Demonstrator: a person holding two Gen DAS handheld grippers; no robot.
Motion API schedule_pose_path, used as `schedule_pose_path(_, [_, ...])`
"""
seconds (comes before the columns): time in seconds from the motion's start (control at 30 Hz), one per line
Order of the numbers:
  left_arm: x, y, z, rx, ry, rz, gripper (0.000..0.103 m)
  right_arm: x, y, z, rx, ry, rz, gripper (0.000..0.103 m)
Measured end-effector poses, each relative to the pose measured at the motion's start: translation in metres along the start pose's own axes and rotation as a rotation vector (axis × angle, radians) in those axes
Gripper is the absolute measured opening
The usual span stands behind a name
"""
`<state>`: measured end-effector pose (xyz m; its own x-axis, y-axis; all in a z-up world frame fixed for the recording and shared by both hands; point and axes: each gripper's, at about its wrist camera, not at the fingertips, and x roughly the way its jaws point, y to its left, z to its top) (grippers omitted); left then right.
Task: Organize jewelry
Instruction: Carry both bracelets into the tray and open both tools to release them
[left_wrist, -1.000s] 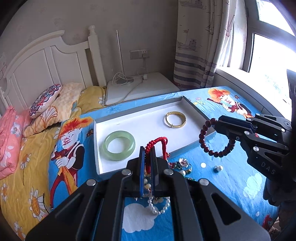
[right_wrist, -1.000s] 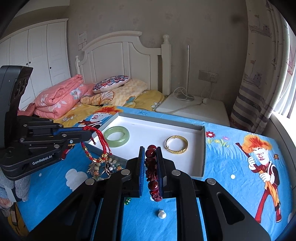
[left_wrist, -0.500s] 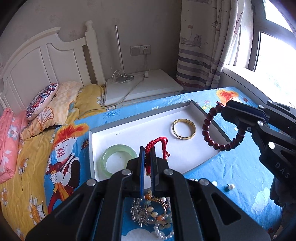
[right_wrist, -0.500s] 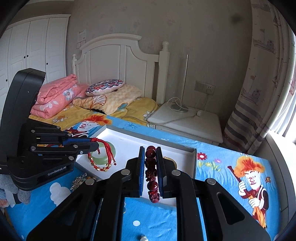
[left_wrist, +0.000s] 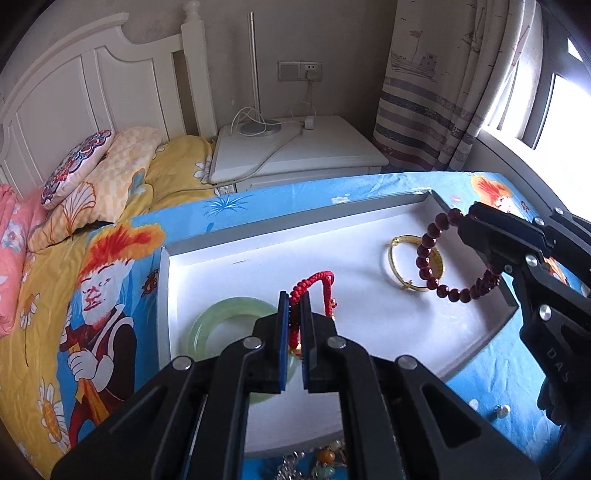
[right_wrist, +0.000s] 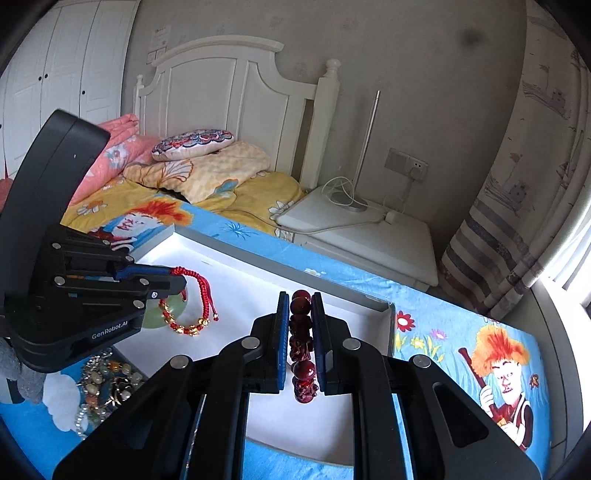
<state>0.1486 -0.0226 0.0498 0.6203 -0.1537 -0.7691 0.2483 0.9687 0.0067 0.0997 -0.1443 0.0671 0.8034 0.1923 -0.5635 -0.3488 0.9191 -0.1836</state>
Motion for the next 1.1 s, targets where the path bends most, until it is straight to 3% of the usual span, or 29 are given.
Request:
schedule_pose_path(0.23, [0.038,0.021,0.013,-0.042,0.024,0.035,0.009,0.043,0.017,0.0,0.001,0.074,0.086,0.015])
schedule_pose_path(0.27, [0.04,0.024,0.014,-0.048,0.025,0.041,0.013,0.049,0.021,0.0,0.006,0.09,0.107,0.016])
schedule_pose_path(0.37, [0.045,0.035,0.017,-0.076,0.022,0.072,0.049,0.057,0.03,-0.001,0.015,0.113,0.15,0.046])
schedule_pose_path(0.4, [0.043,0.04,0.016,-0.091,0.012,0.078,0.053,0.057,0.032,-0.003,0.015,0.113,0.15,0.052])
schedule_pose_path(0.5, [0.035,0.049,0.013,-0.105,-0.009,0.091,0.064,0.05,0.036,-0.005,0.002,0.105,0.155,0.053])
schedule_pose_path(0.63, [0.013,0.049,0.005,-0.099,-0.042,0.109,0.066,0.037,0.03,-0.005,0.021,0.103,0.15,0.053])
schedule_pose_path(0.8, [-0.033,0.04,-0.014,-0.088,-0.117,0.151,0.089,0.005,0.01,-0.014,0.059,0.081,0.121,0.053])
schedule_pose_path(1.1, [-0.089,0.04,-0.069,-0.152,-0.128,0.124,0.092,-0.039,-0.022,-0.064,0.177,0.113,0.086,0.053])
